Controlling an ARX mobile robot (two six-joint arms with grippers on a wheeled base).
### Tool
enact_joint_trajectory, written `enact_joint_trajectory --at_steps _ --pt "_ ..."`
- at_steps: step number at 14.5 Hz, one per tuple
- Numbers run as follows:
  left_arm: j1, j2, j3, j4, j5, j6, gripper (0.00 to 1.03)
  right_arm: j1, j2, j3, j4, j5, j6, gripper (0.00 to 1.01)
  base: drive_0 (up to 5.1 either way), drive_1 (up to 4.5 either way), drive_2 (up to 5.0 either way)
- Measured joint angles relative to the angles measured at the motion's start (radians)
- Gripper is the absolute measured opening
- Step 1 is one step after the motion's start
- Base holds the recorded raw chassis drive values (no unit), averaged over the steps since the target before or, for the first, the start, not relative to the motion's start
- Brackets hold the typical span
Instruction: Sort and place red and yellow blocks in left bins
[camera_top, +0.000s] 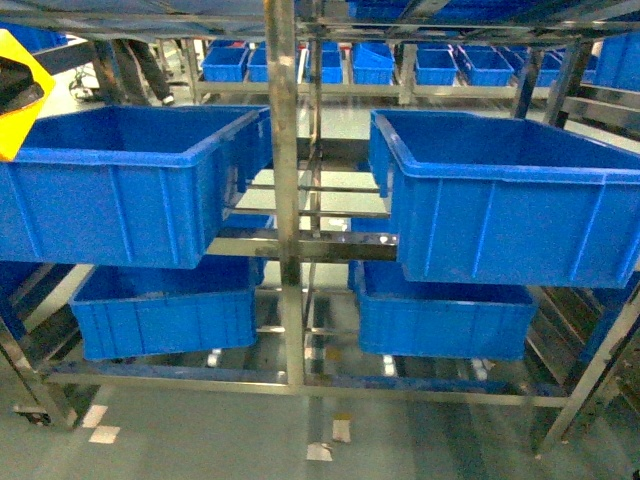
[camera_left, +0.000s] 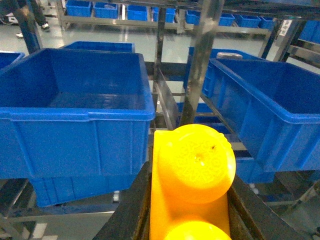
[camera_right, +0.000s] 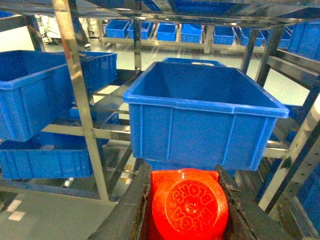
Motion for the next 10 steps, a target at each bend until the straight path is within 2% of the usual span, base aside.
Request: enact_joint_trajectory --at_steps 3,9,10 --pt "0.000 0.000 0.000 0.004 -0.001 0.000 0.27 0.000 0.000 0.000 0.003 0.000 0.000 0.28 -5.1 2.33 2.3" --pt "0.002 0.000 0.000 0.002 0.000 0.000 0.27 0.000 0.000 0.000 0.003 -0.003 0.000 0.28 0.0 0.00 0.0" --pt "-0.001 -0.006 -0.002 0.006 0.001 0.000 0.27 0.000 -0.004 0.000 0.003 -0.003 0.000 0.28 -0.1 4.26 -4.4"
